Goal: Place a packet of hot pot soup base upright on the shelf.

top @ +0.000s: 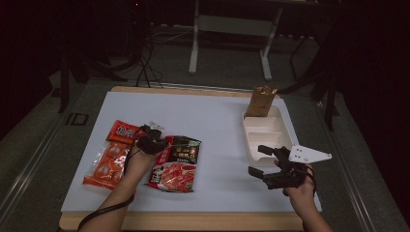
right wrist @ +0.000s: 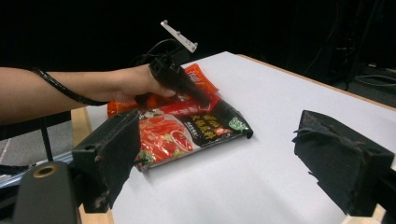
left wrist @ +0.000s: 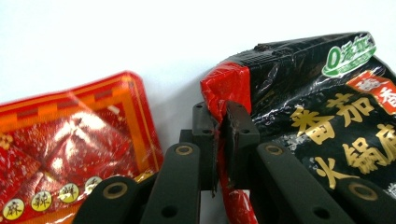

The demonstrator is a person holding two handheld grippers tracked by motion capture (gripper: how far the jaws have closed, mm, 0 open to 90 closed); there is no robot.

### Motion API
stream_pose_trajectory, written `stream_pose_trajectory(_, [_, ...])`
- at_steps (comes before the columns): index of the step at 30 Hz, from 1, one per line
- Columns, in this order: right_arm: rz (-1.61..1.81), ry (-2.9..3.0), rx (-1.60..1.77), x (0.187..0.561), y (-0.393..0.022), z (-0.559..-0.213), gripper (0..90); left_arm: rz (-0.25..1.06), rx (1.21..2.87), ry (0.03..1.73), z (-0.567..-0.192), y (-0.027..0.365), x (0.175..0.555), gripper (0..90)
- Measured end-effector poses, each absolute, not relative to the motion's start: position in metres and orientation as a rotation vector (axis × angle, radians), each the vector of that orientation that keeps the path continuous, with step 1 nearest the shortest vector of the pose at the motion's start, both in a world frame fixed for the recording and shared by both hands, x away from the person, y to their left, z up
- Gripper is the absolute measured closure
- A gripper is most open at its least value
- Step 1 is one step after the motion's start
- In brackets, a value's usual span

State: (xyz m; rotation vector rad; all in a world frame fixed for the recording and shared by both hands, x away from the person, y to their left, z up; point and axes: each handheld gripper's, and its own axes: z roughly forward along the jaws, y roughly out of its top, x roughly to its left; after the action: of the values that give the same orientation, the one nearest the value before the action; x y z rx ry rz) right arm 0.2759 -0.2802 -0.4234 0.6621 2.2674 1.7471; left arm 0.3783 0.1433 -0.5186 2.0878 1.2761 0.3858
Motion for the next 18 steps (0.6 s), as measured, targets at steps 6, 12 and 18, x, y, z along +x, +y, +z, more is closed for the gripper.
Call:
stream_pose_trajectory(6, [1.740, 2.250, 0.637, 0.275, -0.282, -0.421, 16.0, 0.413, 2.082, 1.199, -0.498, 0.135, 0.375, 87.3])
stream_pose_trajectory(12, [1.688, 2.242, 0.667, 0.276, -0.284, -0.421, 15.1, 0.435, 2.049, 1.150, -0.485, 0.129, 0.368, 88.0])
stream_pose_trajectory(18, [1.700, 2.221, 0.681, 0.275, -0.285, -0.418, 14.9, 0.451, 2.018, 1.085, -0.470, 0.128, 0.357, 88.3])
